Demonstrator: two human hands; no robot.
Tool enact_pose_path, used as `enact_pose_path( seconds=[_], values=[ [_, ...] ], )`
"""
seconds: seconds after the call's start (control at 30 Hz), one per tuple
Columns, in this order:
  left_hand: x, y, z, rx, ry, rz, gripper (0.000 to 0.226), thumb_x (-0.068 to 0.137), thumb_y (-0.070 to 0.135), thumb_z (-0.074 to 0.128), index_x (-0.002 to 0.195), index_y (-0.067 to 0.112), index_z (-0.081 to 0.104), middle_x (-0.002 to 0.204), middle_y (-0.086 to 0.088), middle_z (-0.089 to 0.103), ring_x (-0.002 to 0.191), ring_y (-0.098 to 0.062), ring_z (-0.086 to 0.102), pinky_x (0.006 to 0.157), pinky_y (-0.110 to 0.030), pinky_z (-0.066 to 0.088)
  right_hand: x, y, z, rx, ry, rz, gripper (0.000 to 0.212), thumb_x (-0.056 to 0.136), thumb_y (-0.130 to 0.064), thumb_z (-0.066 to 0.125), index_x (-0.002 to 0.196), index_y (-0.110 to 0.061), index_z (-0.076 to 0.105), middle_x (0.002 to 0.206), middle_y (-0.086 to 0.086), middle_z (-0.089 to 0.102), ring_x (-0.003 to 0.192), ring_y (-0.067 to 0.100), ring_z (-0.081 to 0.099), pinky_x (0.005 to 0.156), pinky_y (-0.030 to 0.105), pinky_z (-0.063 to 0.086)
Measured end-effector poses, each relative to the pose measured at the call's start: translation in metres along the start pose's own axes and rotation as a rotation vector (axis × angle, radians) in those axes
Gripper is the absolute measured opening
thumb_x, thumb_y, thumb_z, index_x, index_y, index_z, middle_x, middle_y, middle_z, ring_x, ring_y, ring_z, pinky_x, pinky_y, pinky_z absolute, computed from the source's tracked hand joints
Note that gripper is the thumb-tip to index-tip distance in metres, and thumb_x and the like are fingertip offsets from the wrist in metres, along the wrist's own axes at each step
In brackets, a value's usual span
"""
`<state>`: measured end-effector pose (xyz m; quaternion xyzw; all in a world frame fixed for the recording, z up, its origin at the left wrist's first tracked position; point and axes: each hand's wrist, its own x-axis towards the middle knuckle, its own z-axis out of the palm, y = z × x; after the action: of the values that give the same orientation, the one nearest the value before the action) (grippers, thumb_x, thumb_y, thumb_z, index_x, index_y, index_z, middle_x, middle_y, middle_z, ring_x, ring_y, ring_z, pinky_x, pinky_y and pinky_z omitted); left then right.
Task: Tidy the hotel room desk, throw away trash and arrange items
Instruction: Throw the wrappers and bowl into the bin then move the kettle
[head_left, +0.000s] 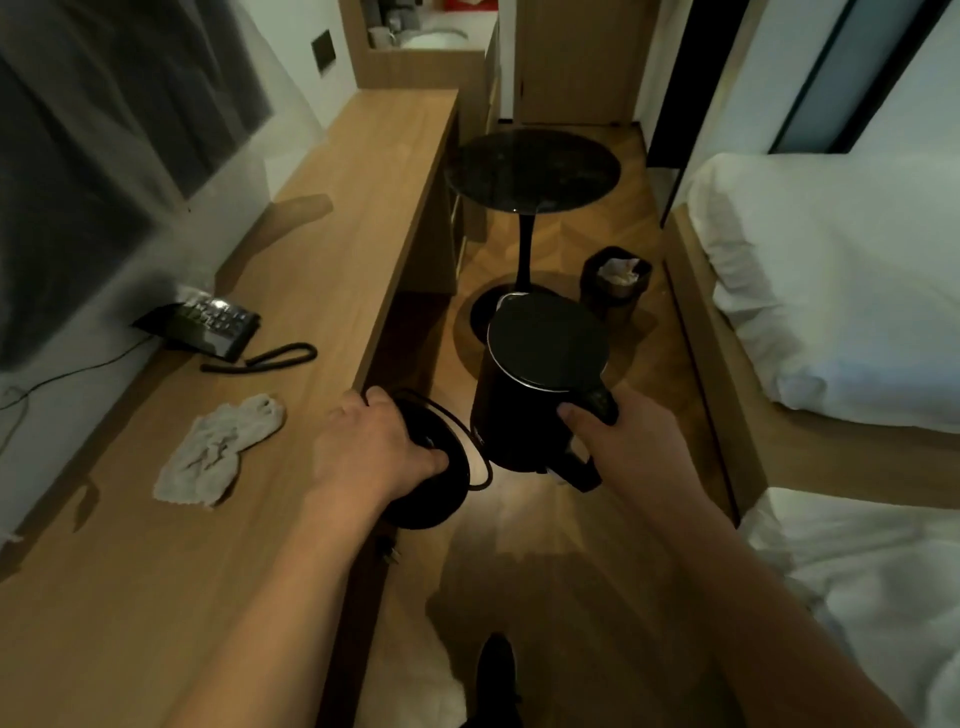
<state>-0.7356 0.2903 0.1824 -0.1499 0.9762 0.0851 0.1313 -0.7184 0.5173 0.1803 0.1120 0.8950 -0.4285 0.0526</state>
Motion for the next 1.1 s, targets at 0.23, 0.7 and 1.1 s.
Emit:
enact_pose_path(
  seconds=[0.23, 0.7, 1.1],
  values=[
    [0.115, 0.065, -0.03, 0.027, 0.067, 0.056, 0.102, 0.072, 0.063, 0.077, 0.148, 0.013, 0.032, 0.141, -0.012, 0.042, 0.129, -0.032, 0.046, 0.098, -0.04, 0.047, 0.12, -0.016, -0.026, 0.061, 0.064, 0.023, 0.025, 0.096, -0.04, 0.06, 0.092, -0.016, 0.059, 0.076, -0.001, 0.064, 0.06, 0.007, 0.061, 0.049, 0.015, 0.039],
    [0.304, 0.226, -0.068, -0.015, 0.129, 0.083, 0.106, 0.075, 0.064, 0.074, 0.151, 0.01, 0.024, 0.14, -0.012, 0.037, 0.125, -0.03, 0.047, 0.092, -0.038, 0.05, 0.379, -0.018, -0.098, 0.096, 0.039, -0.051, 0.019, 0.096, -0.04, 0.059, 0.091, -0.021, 0.059, 0.081, -0.005, 0.065, 0.073, 0.008, 0.064, 0.06, 0.02, 0.043],
    [0.506, 0.287, -0.105, -0.038, 0.132, 0.095, 0.104, 0.075, 0.063, 0.075, 0.152, 0.016, 0.024, 0.141, -0.009, 0.039, 0.125, -0.027, 0.047, 0.09, -0.036, 0.051, 0.587, -0.062, -0.085, 0.127, 0.067, -0.044, 0.02, 0.095, -0.042, 0.06, 0.097, -0.023, 0.063, 0.089, -0.005, 0.067, 0.083, 0.01, 0.064, 0.064, 0.025, 0.049]
  ],
)
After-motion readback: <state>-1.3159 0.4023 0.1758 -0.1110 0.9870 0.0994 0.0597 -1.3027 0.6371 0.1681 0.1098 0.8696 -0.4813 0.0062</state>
